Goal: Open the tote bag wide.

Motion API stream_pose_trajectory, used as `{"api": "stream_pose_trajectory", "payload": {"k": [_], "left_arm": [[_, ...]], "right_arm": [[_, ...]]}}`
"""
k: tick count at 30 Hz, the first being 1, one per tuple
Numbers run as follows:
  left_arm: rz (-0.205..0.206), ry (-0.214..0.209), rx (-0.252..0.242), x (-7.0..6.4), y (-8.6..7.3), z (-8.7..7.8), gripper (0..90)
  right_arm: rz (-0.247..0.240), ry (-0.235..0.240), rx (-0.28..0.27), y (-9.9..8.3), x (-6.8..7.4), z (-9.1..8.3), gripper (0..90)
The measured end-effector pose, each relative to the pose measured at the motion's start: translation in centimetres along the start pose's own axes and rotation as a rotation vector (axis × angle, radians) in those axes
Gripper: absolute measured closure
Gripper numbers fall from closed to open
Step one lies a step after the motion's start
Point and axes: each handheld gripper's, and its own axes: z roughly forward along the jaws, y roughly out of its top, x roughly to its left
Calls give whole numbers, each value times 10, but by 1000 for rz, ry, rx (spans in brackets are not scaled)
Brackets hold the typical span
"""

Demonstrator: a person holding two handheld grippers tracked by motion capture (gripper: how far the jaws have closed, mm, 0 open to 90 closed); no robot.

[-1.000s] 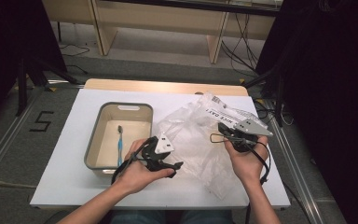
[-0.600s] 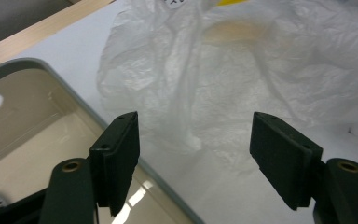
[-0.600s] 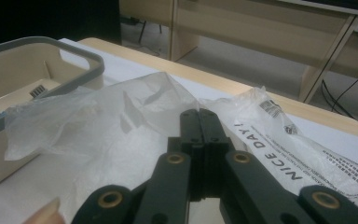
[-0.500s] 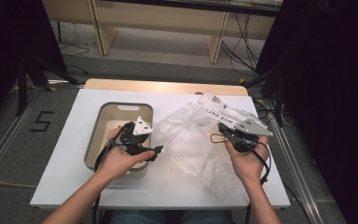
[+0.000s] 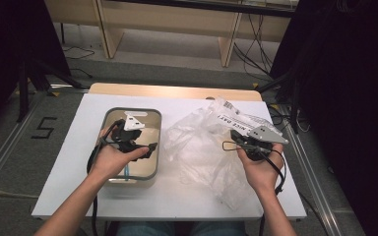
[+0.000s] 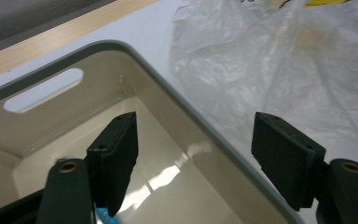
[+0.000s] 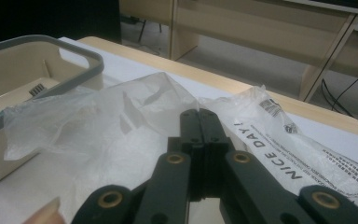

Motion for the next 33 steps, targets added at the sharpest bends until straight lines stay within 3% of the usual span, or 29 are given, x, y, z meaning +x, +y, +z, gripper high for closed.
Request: {"api": "stream_pose_trajectory", "payload": {"k": [2,9,33], "left_arm": [[-13,25,13,8,-2,2,313],[-29,48,39,20,-6,5,313],[-59,94,66,34,-12,11,314]], "right_arm": [[1,-1,2,0,0,0,900],[-2,-1,1,0,0,0,900],[8,-1,4,-1,-1,0,900]]}}
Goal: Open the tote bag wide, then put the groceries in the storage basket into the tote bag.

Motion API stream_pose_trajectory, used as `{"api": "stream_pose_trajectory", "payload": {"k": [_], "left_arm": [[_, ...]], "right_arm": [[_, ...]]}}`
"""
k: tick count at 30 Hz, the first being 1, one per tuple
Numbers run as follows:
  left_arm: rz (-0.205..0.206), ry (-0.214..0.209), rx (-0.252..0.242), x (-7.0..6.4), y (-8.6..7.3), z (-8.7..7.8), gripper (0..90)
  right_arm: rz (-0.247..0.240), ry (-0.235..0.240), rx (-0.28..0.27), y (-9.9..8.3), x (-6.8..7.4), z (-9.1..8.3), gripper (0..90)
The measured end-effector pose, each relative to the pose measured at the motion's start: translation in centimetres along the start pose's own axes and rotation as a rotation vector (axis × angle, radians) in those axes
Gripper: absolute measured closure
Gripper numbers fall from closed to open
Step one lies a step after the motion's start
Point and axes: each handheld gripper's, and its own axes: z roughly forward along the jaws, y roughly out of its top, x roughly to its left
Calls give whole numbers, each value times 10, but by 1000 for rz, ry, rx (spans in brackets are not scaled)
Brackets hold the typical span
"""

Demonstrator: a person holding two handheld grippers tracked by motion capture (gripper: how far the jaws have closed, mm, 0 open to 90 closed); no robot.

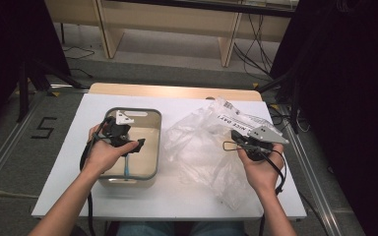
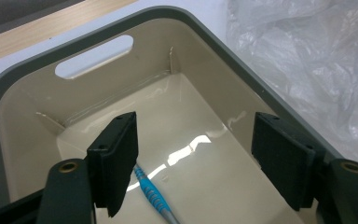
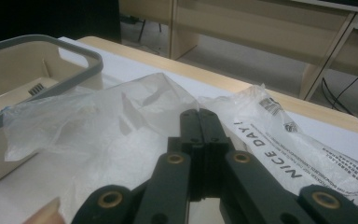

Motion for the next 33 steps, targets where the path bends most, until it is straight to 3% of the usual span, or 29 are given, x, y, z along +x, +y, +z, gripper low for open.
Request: {"api": "stream_pose_trajectory", "payload": {"k": [18,23,26,33], "left_arm": [[-11,9,20,7,-2,3,315],[-25,34,50,10,-2,6,317],[-45,79,80,12,-4,14,331],[-69,88,149,18,-6,28,341]], "right_arm": [[-1,0,2,0,1,1,900],[-6,7,4,-2,2,1,900],[-3,6,5,-2,1,1,900],[-3,7,6,-2,1,1,900]]}}
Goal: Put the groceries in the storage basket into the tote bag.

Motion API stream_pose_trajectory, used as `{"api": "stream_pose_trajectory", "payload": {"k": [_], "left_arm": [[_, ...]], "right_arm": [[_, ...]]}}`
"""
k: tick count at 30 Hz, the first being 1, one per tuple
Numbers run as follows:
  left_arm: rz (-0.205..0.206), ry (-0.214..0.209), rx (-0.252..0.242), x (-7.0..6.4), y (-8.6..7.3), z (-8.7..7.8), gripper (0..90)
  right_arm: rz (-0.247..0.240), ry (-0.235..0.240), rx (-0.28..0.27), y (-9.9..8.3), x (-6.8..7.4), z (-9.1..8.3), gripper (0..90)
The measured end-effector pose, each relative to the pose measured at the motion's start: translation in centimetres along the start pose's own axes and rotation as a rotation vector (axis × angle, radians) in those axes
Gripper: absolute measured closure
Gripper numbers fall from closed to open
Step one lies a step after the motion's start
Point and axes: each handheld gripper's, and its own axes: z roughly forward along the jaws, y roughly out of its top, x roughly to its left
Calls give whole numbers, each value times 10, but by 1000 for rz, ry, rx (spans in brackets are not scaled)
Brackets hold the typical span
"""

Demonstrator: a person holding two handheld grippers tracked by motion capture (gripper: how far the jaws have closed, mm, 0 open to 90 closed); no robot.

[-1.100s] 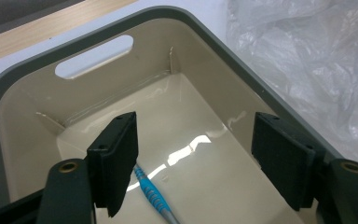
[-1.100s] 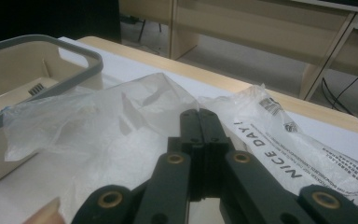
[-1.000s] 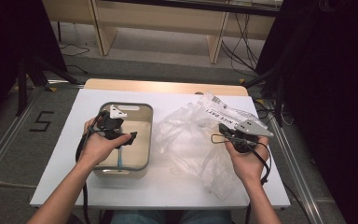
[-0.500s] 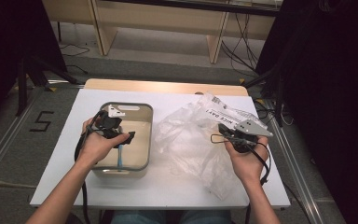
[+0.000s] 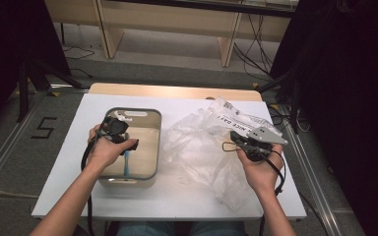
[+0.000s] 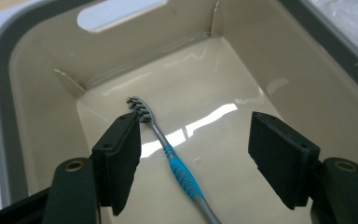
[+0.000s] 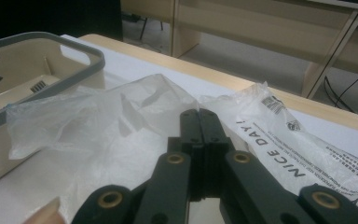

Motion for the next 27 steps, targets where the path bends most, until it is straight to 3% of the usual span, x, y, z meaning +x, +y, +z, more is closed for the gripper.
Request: {"api": "stream_pose_trajectory", "payload": {"k": [2,4,9,27], "left_arm": [[3,-1,15,0,0,2,346],[14,-7,77,-1,-2,10,345],[-2,-19,139,0,-5,22,352],[-42,-38,231,7,-14,44,407]], "right_arm": [[-1,0,1,0,0,0,900],[1,2,3,0,1,0,900],[0,2,2,-1,0,0,900],[4,1,7,-2,-1,0,900]]}}
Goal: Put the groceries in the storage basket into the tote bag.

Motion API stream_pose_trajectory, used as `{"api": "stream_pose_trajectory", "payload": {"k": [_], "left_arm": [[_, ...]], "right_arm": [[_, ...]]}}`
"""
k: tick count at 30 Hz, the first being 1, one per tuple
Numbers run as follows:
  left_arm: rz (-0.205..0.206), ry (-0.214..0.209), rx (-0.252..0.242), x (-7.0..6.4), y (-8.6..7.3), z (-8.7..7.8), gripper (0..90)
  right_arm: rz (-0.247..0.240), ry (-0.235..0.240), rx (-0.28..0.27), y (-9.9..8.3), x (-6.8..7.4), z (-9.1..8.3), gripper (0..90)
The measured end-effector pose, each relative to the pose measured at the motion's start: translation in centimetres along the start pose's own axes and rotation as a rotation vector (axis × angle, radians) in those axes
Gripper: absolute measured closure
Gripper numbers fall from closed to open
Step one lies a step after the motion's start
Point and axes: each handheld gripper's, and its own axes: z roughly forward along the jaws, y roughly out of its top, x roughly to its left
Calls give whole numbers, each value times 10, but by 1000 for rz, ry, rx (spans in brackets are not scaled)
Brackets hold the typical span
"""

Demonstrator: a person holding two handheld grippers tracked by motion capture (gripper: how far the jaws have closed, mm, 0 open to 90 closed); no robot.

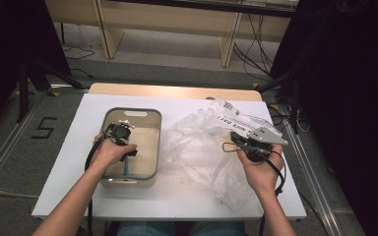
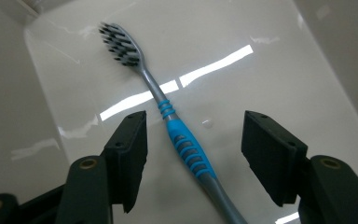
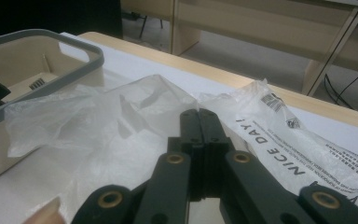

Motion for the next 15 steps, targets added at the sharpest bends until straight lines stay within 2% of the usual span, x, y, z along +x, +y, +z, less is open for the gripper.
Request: {"api": "stream_pose_trajectory", "payload": {"k": [9,15], "left_arm": [[2,-17,32,1,-1,6,460],[-7,-27,34,2,-1,6,494]], "right_arm": [[1,-1,-3,0,0,0,900],[1,0,1,0,0,0,900]]}}
